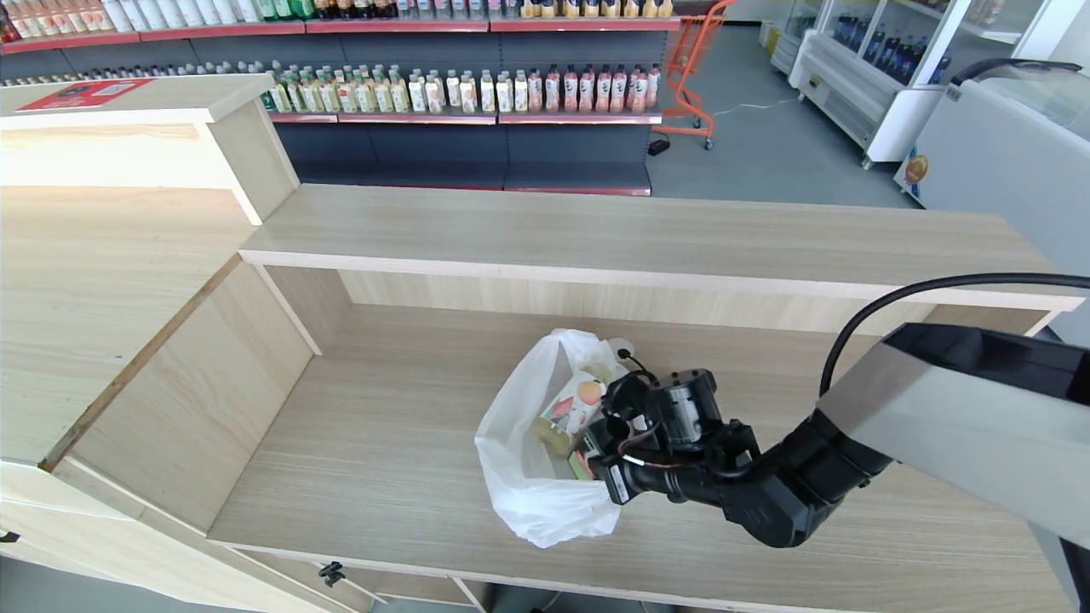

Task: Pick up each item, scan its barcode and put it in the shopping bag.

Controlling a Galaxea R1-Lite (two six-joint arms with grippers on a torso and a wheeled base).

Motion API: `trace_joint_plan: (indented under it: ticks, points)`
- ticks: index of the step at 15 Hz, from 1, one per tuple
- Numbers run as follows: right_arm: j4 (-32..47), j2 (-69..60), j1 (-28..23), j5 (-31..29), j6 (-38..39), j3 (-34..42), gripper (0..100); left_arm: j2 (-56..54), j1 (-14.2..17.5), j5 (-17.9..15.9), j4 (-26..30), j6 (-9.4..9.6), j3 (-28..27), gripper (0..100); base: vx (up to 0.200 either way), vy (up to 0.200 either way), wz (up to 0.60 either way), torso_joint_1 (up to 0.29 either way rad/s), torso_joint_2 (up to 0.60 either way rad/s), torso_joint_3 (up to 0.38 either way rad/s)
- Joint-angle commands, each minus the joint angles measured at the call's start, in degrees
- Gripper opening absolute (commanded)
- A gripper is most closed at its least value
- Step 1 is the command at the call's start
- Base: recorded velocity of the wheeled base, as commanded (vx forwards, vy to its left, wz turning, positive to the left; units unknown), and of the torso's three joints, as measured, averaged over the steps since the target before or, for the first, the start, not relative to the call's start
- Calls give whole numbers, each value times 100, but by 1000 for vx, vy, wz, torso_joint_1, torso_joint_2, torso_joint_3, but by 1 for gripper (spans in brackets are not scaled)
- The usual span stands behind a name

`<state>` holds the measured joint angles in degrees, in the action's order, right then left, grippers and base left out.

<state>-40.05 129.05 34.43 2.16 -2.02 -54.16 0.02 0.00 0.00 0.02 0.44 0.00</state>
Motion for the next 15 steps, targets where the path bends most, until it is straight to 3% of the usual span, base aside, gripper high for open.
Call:
trace_joint_plan:
  ticks: [1,2,3,8,9,11,13,15]
  points:
    - [-38,-20,3,4,-88,319,0,-2,0,0,6,0,0,100,0,0,0,0,0,0]
    - [-74,-29,3,4,-158,398,0,-2,0,0,-2,0,0,100,0,0,0,0,0,0]
    - [-337,-29,-50,-31,-272,538,100,-2,0,0,-2,0,0,100,0,0,0,0,0,0]
    - [-583,-556,-226,-5,-70,530,100,-2,0,0,-2,0,0,100,0,0,0,0,0,0]
    - [-355,-1259,-402,83,615,565,100,-2,0,0,-2,0,0,100,0,0,0,0,0,0]
    - [278,-2499,-894,285,1283,881,100,-2,0,0,-2,0,0,100,0,0,0,0,0,0]
    - [1104,-4019,-1606,725,1319,1198,100,-2,0,0,-2,0,0,100,0,0,0,0,0,0]
    - [1763,-5294,-1738,399,1116,1716,100,-2,0,0,-2,0,0,100,0,0,0,0,0,0]
